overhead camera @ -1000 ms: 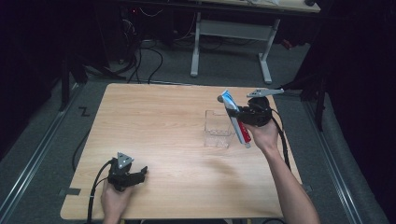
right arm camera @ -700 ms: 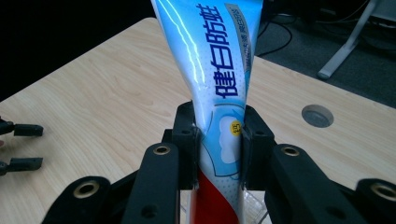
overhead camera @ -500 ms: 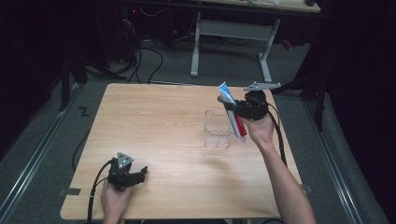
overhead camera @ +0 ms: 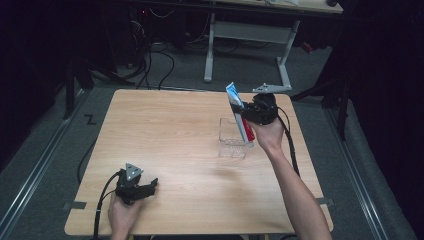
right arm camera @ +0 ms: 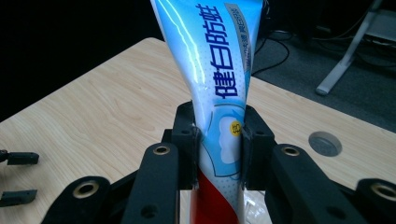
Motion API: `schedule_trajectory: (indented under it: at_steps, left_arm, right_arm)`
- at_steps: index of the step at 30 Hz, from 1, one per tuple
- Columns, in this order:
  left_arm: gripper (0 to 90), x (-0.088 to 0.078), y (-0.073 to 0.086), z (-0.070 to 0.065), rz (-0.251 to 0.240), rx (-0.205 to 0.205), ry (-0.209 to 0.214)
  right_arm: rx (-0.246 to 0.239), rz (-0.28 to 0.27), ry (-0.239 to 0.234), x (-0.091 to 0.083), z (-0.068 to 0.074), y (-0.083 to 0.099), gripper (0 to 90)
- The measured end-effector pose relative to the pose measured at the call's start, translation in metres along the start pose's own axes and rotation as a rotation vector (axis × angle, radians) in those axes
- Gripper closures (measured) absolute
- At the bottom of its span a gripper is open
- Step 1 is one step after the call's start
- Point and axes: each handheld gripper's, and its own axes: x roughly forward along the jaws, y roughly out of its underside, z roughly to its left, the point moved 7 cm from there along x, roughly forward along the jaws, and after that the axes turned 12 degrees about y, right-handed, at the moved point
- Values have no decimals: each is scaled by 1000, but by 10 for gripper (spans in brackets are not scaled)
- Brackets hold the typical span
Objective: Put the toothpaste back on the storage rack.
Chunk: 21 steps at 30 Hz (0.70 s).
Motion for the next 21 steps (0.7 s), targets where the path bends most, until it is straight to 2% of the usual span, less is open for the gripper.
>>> schedule_trajectory:
  at_steps: [8,12,21]
  left_arm:
    - [240,1,-1,0,-2,-3,-4]
    - [240,1,-1,0,-2,-3,-4]
    - [240,0,-1,0,-2,-3,-4]
  right_arm:
    - [-1,13,-12,16,8,-5,720]
    - [-17,15,-1,21,10,-6,719]
    - [-16,14,26,30,4,-4,716]
